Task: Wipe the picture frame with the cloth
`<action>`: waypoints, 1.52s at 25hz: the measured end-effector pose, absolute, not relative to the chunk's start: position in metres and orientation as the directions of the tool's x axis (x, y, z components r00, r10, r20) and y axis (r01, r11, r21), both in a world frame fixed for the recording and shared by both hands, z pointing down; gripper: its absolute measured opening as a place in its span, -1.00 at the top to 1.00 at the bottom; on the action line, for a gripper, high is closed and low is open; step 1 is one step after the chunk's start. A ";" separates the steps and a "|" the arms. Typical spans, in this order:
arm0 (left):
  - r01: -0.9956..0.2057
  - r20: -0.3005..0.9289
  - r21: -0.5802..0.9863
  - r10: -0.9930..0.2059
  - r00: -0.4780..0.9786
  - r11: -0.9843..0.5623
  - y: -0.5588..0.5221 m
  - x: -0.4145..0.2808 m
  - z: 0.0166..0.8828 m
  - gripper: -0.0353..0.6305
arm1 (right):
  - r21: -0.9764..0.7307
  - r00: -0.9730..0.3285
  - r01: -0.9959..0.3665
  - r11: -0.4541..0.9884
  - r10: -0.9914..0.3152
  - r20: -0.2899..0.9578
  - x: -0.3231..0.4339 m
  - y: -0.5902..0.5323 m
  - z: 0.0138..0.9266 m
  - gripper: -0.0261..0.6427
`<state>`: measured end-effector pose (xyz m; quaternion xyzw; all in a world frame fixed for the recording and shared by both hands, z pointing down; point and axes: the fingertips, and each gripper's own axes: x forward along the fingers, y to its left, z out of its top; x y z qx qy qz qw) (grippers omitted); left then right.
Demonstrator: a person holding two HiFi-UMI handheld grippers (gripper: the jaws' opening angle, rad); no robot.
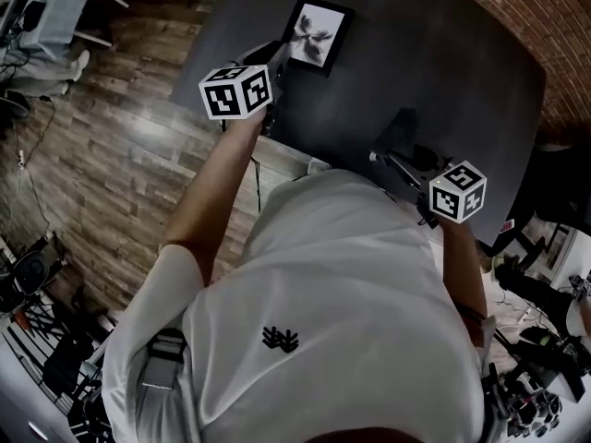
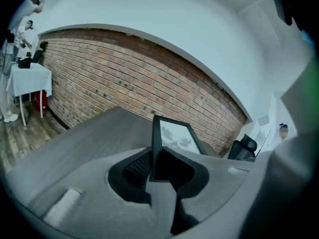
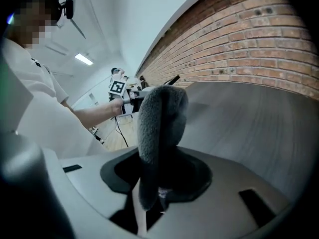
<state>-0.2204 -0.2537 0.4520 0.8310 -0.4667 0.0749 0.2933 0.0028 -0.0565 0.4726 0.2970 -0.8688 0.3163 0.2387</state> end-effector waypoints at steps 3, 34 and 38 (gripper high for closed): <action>-0.867 0.442 0.385 -0.761 0.475 -0.317 -0.268 -0.256 0.470 0.67 | -0.382 -0.685 -0.690 0.615 -0.384 0.620 0.006 -0.059 0.472 0.50; -0.982 0.707 0.177 -0.703 0.080 0.067 -0.360 -0.363 0.627 0.66 | -0.354 -0.598 -0.761 0.543 -0.375 0.709 0.057 -0.090 0.481 0.49; -0.987 0.702 0.146 -0.709 0.062 0.059 -0.358 -0.361 0.623 0.63 | -0.357 -0.601 -0.762 0.541 -0.384 0.701 0.066 -0.090 0.481 0.49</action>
